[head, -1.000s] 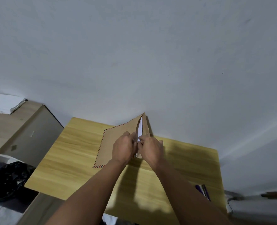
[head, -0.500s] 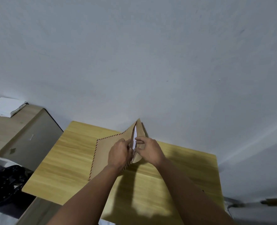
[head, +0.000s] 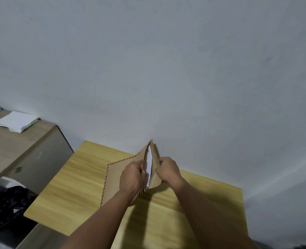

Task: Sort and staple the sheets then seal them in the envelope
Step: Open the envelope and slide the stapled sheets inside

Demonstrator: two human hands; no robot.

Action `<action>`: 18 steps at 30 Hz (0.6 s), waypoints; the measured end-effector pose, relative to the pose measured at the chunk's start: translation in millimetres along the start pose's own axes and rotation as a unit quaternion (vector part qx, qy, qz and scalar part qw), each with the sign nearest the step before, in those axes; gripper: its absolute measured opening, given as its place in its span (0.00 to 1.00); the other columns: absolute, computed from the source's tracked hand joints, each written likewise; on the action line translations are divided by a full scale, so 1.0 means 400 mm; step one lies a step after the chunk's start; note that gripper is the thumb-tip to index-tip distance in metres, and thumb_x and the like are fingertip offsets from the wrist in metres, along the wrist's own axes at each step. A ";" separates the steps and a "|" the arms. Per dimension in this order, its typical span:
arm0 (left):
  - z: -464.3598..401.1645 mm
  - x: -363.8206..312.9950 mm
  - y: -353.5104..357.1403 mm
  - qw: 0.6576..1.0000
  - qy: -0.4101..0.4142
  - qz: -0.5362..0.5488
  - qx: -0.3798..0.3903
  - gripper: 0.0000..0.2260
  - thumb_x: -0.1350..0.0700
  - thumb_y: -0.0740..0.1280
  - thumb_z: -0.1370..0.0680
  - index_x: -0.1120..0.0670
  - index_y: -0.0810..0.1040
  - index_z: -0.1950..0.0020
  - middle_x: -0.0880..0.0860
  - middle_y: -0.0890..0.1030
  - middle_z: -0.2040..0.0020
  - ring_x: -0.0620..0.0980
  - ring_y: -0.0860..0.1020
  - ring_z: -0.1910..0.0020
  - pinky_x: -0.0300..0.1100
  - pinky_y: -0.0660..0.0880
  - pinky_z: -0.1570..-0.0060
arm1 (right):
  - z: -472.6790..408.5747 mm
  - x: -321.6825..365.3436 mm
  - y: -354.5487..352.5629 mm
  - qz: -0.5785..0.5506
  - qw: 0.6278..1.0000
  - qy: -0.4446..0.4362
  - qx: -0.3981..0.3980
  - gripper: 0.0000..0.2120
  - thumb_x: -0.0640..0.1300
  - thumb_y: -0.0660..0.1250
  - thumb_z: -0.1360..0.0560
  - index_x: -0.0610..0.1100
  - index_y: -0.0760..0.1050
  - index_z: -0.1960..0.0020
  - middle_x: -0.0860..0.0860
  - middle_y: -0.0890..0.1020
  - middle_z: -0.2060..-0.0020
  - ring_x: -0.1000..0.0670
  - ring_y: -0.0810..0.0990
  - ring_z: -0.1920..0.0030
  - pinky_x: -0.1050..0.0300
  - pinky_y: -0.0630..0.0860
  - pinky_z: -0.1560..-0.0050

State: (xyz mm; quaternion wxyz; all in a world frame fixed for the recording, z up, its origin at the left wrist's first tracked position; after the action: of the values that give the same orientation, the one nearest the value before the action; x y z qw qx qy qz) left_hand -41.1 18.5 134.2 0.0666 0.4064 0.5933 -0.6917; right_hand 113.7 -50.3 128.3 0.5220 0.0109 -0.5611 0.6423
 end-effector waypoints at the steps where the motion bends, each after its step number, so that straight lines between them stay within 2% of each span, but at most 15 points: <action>1: 0.005 -0.008 0.006 1.000 0.011 0.020 0.005 0.13 0.55 0.64 0.24 0.46 0.84 0.44 0.50 0.83 0.62 0.55 0.81 0.61 0.49 0.78 0.61 | 0.000 0.009 0.007 0.035 0.999 -0.021 0.009 0.15 0.37 0.62 0.25 0.46 0.82 0.43 0.49 0.85 0.54 0.45 0.82 0.59 0.49 0.84 0.55; 4: 0.019 -0.009 0.018 0.999 0.039 0.027 0.009 0.18 0.51 0.66 0.20 0.47 0.80 0.30 0.49 0.88 0.53 0.52 0.85 0.53 0.47 0.80 0.53 | -0.005 0.032 0.019 0.126 0.989 -0.072 0.040 0.15 0.38 0.64 0.27 0.48 0.84 0.45 0.49 0.86 0.54 0.44 0.84 0.54 0.52 0.81 0.53; 7: 0.023 0.033 0.019 0.999 0.028 0.009 0.020 0.19 0.46 0.64 0.19 0.46 0.79 0.29 0.45 0.87 0.48 0.47 0.85 0.51 0.46 0.81 0.51 | -0.039 0.046 0.014 0.257 0.959 -0.114 0.042 0.13 0.39 0.63 0.27 0.48 0.82 0.48 0.49 0.85 0.54 0.43 0.83 0.53 0.53 0.79 0.55; 10: 0.015 0.103 0.003 0.999 -0.003 -0.008 0.038 0.21 0.46 0.63 0.21 0.45 0.79 0.29 0.43 0.86 0.47 0.46 0.84 0.50 0.47 0.81 0.51 | -0.062 0.086 0.012 0.333 0.932 -0.141 0.028 0.12 0.34 0.62 0.26 0.44 0.81 0.50 0.48 0.81 0.57 0.43 0.79 0.57 0.54 0.74 0.58; 13: -0.008 0.167 -0.028 0.998 -0.011 -0.043 0.048 0.20 0.47 0.64 0.22 0.45 0.79 0.30 0.43 0.85 0.46 0.47 0.84 0.49 0.46 0.81 0.52 | -0.087 0.142 0.032 0.344 0.924 -0.164 -0.002 0.13 0.30 0.60 0.27 0.42 0.79 0.52 0.45 0.81 0.57 0.42 0.80 0.57 0.54 0.72 0.58; 16: -0.044 0.226 -0.051 0.996 -0.008 -0.065 0.056 0.18 0.49 0.65 0.20 0.46 0.79 0.31 0.45 0.84 0.44 0.48 0.83 0.48 0.46 0.80 0.53 | -0.111 0.170 0.075 0.338 0.927 -0.161 -0.023 0.14 0.27 0.58 0.28 0.41 0.78 0.55 0.49 0.73 0.65 0.44 0.76 0.60 0.54 0.71 0.59; 18: -0.071 0.262 -0.059 0.996 -0.003 -0.072 0.061 0.17 0.48 0.65 0.19 0.46 0.79 0.31 0.46 0.82 0.42 0.50 0.83 0.47 0.47 0.80 0.54 | -0.129 0.171 0.118 0.315 0.936 -0.153 -0.029 0.15 0.29 0.59 0.29 0.42 0.80 0.52 0.49 0.77 0.62 0.42 0.80 0.55 0.55 0.71 0.58</action>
State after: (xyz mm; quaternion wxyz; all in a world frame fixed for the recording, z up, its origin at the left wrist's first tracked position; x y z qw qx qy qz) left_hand -110.2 91.0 86.0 -0.0066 0.3636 0.5773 -0.7311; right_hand 79.8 40.7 116.7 0.2007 -0.0830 -0.6273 0.7479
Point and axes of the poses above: each hand's wrist, its own z-axis away from the middle knuckle, its own y-axis out of the palm, x = y × z, the point moved 10 cm from there along -z, towards the middle knuckle
